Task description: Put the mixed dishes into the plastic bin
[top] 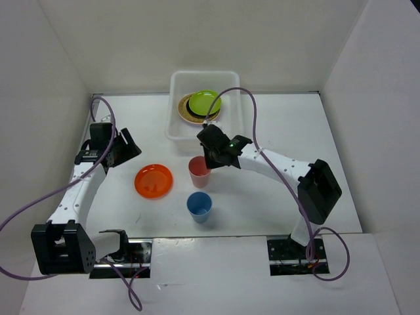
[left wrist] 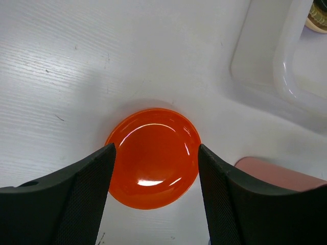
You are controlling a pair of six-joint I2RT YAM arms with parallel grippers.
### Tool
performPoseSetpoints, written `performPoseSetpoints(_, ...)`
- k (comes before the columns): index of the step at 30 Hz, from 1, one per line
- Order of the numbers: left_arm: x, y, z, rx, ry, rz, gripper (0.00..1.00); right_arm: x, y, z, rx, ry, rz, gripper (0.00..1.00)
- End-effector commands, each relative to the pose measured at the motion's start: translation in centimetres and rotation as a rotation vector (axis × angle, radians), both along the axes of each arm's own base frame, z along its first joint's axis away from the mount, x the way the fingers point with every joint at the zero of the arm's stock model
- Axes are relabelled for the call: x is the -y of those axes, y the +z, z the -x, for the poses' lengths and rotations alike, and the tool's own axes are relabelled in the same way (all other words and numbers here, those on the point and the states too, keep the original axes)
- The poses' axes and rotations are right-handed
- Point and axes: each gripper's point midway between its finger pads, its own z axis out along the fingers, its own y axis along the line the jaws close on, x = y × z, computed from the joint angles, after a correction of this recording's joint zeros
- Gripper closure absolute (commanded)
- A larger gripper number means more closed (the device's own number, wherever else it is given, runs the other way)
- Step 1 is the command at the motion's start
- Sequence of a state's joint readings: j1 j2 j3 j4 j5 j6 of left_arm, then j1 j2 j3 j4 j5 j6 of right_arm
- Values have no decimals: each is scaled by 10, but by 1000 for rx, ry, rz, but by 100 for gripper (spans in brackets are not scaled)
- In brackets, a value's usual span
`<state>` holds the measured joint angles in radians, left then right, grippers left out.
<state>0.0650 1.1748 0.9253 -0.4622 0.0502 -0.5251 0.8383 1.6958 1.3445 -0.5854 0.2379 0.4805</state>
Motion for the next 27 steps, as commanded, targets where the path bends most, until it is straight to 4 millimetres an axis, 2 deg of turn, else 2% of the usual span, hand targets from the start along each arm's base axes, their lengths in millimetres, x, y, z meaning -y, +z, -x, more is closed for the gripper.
performPoseSetpoints(1,0,18,-7,70,-18,-7,27,-8,29,-9,62,-20,-23,100)
performPoseSetpoints(2,-2,18,-7,71,-16,-1,27,-7,33,-6,58,-14,-31,100)
performPoseSetpoints(3,-2,18,-7,71,-16,-1,27,-13,50,-8,78,-6,-72,100)
performPoseSetpoints(5,0,18,-7,71,-23,5,27,-15,69,-10,112,2,-100,100)
performPoseSetpoints(6,0,18,-7,71,-23,5,27,-19,91,-12,146,15,-138,100)
performPoseSetpoints(8,0,17,-5,71,-23,5,27,-16,113,-17,197,3,-152,100)
performPoseSetpoints(12,1,22,-6,92,-30,9,27,-5,168,-41,318,-62,-201,100)
performPoseSetpoints(15,2,21,-3,92,-30,9,26,12,189,-65,370,-109,-214,100)
performPoseSetpoints(16,2,21,-3,92,-30,9,26,13,182,-73,361,-122,-201,100)
performPoseSetpoints(17,2,21,-3,92,-30,9,26,21,191,-84,389,-145,-212,100)
performPoseSetpoints(19,1,25,-3,103,-30,16,26,22,185,-99,383,-155,-220,100)
performPoseSetpoints(20,1,28,-2,114,-30,15,26,33,188,-112,396,-190,-222,100)
performPoseSetpoints(21,1,29,-4,123,-30,14,26,35,192,-119,404,-193,-240,100)
performPoseSetpoints(24,-3,32,-3,133,-27,5,26,46,183,-144,394,-235,-224,100)
performPoseSetpoints(27,-1,28,-1,124,-35,13,25,55,157,-164,358,-273,-177,100)
